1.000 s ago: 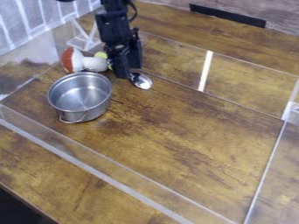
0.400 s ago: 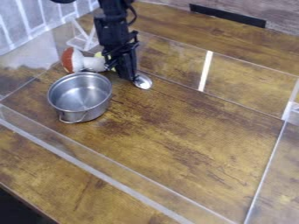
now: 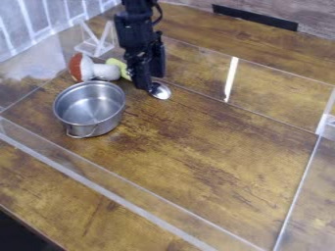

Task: Move the green spoon to the left

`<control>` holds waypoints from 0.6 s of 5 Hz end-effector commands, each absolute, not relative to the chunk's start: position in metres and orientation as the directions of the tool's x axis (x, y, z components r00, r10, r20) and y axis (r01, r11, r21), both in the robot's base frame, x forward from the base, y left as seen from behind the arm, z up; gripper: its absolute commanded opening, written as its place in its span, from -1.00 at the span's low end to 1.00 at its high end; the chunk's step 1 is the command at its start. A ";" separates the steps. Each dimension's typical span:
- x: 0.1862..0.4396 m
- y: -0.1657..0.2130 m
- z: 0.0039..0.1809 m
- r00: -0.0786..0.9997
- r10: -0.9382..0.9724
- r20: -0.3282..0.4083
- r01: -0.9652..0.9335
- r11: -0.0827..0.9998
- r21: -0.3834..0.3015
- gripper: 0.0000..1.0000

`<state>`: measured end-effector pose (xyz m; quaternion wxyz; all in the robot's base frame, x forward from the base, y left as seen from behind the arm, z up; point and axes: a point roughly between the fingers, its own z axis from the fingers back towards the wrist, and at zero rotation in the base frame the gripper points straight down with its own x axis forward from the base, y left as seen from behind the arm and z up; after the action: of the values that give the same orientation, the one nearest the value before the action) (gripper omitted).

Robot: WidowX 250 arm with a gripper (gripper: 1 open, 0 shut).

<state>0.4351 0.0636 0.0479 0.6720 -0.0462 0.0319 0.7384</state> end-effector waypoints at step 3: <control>0.455 0.058 0.084 -0.030 0.997 -0.077 -0.994 -0.039 -0.106 1.00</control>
<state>0.4491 0.0661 0.0520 0.6860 -0.0424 0.0193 0.7261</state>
